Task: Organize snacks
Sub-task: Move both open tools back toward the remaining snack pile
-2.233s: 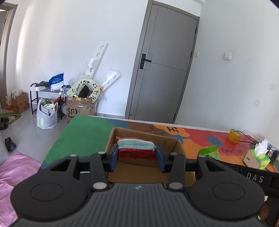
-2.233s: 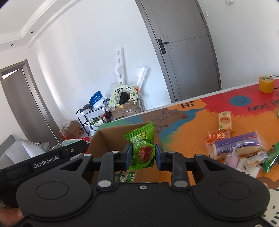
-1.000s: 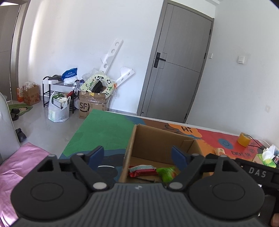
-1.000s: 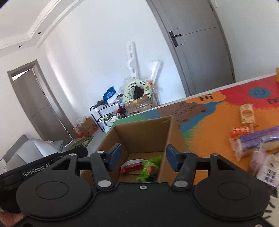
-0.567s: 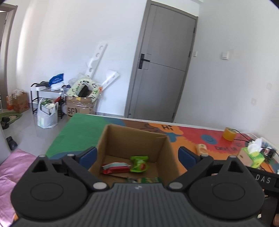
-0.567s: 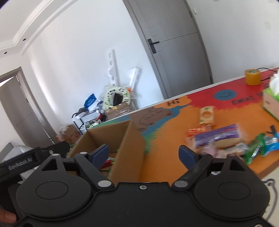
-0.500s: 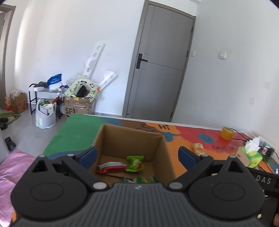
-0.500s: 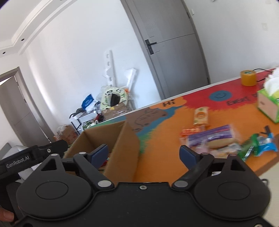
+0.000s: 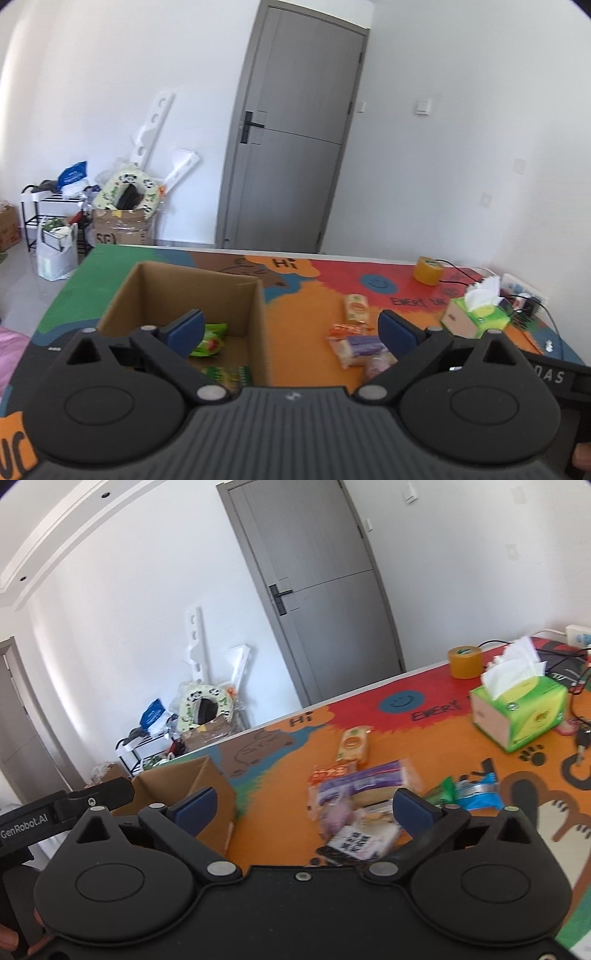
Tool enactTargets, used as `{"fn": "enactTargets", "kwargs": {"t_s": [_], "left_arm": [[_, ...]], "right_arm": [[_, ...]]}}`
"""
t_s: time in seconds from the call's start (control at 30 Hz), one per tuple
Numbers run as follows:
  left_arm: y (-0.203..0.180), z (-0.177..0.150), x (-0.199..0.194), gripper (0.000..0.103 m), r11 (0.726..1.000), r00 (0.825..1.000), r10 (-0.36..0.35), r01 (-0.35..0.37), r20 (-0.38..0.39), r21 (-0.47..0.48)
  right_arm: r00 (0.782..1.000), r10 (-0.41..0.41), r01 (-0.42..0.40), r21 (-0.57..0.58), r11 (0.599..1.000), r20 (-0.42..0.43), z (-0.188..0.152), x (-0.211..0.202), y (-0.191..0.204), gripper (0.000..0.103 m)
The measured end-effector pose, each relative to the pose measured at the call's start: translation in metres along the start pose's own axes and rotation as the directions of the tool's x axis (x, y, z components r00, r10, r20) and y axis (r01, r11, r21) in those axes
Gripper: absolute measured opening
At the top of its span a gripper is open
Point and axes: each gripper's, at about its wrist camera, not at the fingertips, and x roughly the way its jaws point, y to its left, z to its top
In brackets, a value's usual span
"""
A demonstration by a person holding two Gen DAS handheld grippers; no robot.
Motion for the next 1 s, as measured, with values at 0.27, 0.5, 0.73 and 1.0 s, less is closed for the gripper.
{"fn": "enactTargets", "kwargs": {"t_s": [0.27, 0.5, 0.73, 1.0], "left_arm": [[-0.026, -0.005, 0.008, 0.099, 0.999, 0.999, -0.041, 0.041, -0.019, 0.032], [-0.039, -0.012, 0.017, 0.099, 0.997, 0.997, -0.062, 0.064, -0.053, 0.04], [-0.054, -0.025, 0.03, 0.099, 0.994, 0.992, -0.08, 0.087, -0.1, 0.064], [-0.071, -0.038, 0.044, 0.099, 0.99, 0.986, -0.099, 0.111, -0.131, 0.088]], "right_arm": [[0.999, -0.048, 0.048, 0.019, 0.999, 0.008, 0.002, -0.01, -0.027, 0.103], [0.997, -0.075, 0.075, 0.02, 0.997, 0.009, 0.002, -0.017, -0.042, 0.103], [0.995, -0.098, 0.098, 0.018, 0.995, 0.007, -0.002, -0.022, -0.059, 0.103], [0.988, -0.154, 0.154, 0.05, 0.987, -0.003, -0.012, -0.023, -0.09, 0.103]]}}
